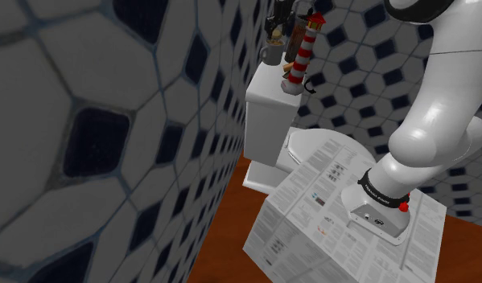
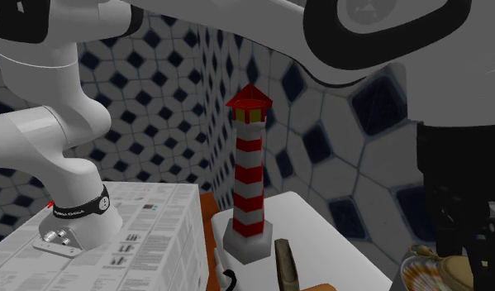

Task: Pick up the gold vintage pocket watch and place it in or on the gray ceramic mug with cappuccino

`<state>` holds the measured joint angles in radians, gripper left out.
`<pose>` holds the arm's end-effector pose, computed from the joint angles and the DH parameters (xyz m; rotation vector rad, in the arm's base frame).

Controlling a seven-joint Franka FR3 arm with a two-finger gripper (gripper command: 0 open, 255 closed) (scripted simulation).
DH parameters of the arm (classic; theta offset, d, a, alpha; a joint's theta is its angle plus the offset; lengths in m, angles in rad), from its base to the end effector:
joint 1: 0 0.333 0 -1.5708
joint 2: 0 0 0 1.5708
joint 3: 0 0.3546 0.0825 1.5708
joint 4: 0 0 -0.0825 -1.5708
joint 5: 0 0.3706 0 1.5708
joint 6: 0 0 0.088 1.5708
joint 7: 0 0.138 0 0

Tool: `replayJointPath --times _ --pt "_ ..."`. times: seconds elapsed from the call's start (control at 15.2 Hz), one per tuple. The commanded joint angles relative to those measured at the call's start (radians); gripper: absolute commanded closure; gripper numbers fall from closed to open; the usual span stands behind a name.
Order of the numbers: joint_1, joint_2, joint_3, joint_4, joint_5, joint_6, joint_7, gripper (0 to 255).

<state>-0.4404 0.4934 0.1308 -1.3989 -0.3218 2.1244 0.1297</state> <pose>0.6882 -0.2638 0.4578 2.8348 -0.4646 0.3096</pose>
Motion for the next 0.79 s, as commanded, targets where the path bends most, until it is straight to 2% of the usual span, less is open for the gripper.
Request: replayJointPath --times 0.0,0.46,0.53,0.73 --pt "0.001 0.004 -0.001 -0.005 -0.002 0.010 0.004 255" --pt "0.001 0.005 -0.001 -0.005 -0.002 0.010 0.004 255" --pt "0.001 0.005 -0.001 -0.005 -0.002 0.010 0.004 0" --pt "0.001 0.005 -0.001 -0.005 -0.002 0.010 0.004 0"
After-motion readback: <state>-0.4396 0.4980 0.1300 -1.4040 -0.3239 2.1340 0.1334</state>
